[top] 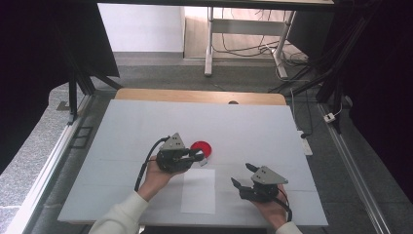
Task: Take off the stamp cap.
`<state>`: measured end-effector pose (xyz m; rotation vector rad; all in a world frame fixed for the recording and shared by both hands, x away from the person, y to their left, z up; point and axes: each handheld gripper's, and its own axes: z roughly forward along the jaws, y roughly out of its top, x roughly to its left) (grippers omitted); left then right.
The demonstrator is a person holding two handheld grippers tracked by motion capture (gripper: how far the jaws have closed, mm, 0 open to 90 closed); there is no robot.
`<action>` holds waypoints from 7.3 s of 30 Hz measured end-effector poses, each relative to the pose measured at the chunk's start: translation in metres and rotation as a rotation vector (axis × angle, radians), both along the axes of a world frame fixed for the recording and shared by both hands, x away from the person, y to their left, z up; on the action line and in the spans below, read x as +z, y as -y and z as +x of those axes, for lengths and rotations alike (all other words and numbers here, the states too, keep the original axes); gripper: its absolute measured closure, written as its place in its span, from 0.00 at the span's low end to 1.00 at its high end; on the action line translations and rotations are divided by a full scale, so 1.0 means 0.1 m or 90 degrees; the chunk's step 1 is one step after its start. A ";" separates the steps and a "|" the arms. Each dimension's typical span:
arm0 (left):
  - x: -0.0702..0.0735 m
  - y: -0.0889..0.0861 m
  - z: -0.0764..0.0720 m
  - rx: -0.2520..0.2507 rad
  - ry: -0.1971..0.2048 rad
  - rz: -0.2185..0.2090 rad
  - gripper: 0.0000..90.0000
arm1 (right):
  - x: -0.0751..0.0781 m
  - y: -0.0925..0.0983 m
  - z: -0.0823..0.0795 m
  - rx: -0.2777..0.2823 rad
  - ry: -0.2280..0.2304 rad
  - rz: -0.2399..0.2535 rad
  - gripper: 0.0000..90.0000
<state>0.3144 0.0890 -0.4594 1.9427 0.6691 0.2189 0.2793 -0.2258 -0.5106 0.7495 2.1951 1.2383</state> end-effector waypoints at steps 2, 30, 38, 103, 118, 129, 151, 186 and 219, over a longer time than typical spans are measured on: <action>0.00 0.00 0.00 -0.001 0.000 -0.001 0.83 | 0.00 -0.02 0.00 0.002 0.000 0.001 0.29; -0.01 0.03 0.00 -0.004 -0.001 -0.004 0.83 | -0.04 -0.40 0.04 0.044 -0.005 -0.007 0.30; 0.00 0.03 -0.01 -0.003 0.000 -0.008 0.83 | -0.04 -0.48 0.05 0.048 -0.002 -0.009 0.30; -0.01 0.14 0.04 0.004 -0.011 -0.036 0.83 | 0.05 -0.91 0.16 0.029 0.022 -0.015 0.47; -0.05 0.17 0.04 0.006 -0.012 -0.032 0.83 | 0.05 -0.94 0.18 0.023 0.030 -0.027 0.55; -0.06 0.16 0.04 0.010 -0.009 -0.035 0.83 | 0.03 -0.96 0.19 0.019 0.036 -0.031 0.61; -0.07 0.17 0.04 0.013 -0.006 -0.034 0.83 | 0.03 -0.99 0.19 0.010 0.050 -0.042 0.71; -0.09 0.18 0.04 0.022 -0.011 -0.036 0.83 | 0.03 -0.98 0.20 0.011 0.036 -0.039 0.71; -0.09 0.17 0.04 0.027 -0.017 -0.036 0.84 | 0.02 -0.99 0.17 0.011 0.059 -0.065 0.73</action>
